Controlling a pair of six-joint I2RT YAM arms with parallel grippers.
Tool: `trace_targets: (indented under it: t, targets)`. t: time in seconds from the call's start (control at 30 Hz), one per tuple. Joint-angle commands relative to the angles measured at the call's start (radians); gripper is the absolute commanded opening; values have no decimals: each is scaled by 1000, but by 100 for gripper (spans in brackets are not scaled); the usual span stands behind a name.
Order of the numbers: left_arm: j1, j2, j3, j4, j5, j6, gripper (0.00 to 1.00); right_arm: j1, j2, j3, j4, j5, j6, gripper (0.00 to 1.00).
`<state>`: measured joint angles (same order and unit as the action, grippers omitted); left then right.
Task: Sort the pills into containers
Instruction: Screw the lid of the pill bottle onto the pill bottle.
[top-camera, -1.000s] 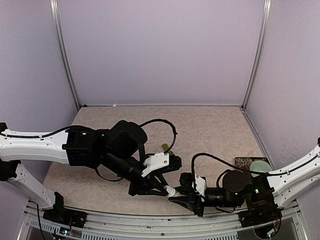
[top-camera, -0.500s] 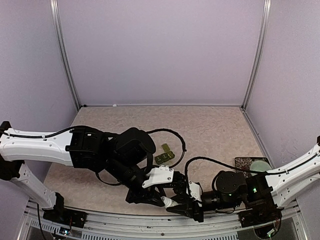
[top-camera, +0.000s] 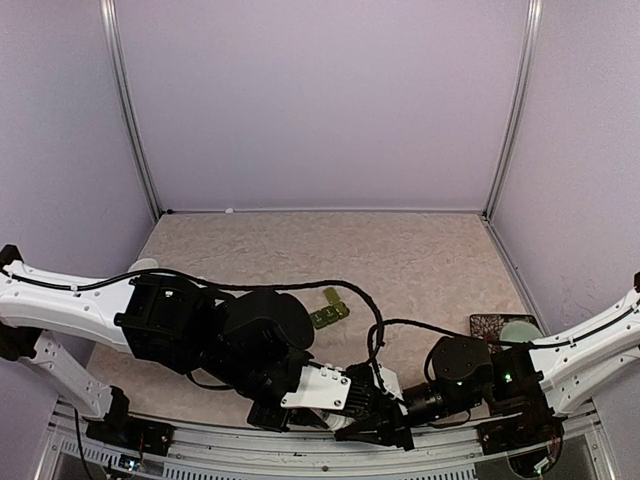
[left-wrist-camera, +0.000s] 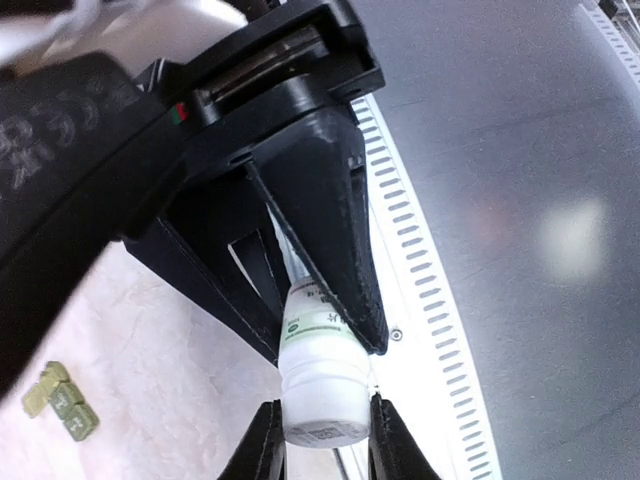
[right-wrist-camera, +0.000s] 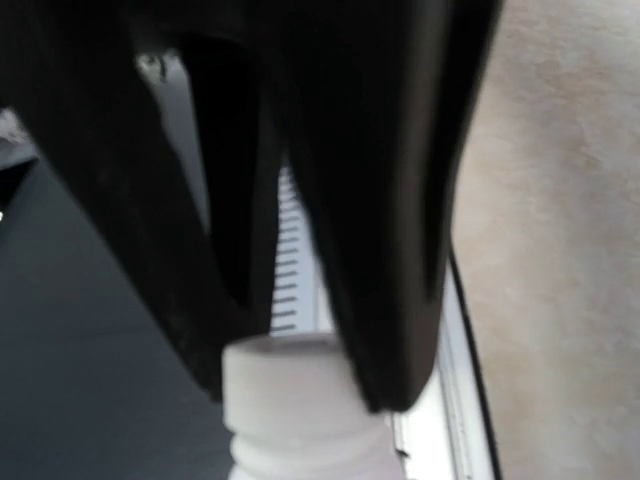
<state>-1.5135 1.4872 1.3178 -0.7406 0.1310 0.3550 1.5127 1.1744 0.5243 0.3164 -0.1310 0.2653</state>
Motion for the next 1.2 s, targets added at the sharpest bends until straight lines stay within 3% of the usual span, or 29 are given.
trace_targets:
  t: [0.0, 0.33, 0.43, 0.57, 0.73, 0.9, 1.17]
  targets:
    - [-60, -34, -12, 108, -15, 63, 9, -73, -41, -1, 234, -5, 110, 17]
    - [-70, -83, -62, 149, -110, 79, 62, -85, -11, 8, 229, -62, 130, 16]
    - [-69, -100, -77, 160, -130, 68, 72, -85, -7, 6, 230, -55, 128, 17]
    - [-67, -134, -96, 176, -172, 35, 98, -85, -26, -6, 229, -16, 115, 16]
    - [-17, -192, -150, 244, -210, -64, 99, -87, -55, -35, 249, 35, 88, 17]
    - [46, -264, -217, 334, -146, -169, 99, -86, -70, -41, 267, 71, 62, 16]
    - [46, -236, -187, 295, -79, -177, 99, -85, -64, -16, 249, 102, 31, 16]
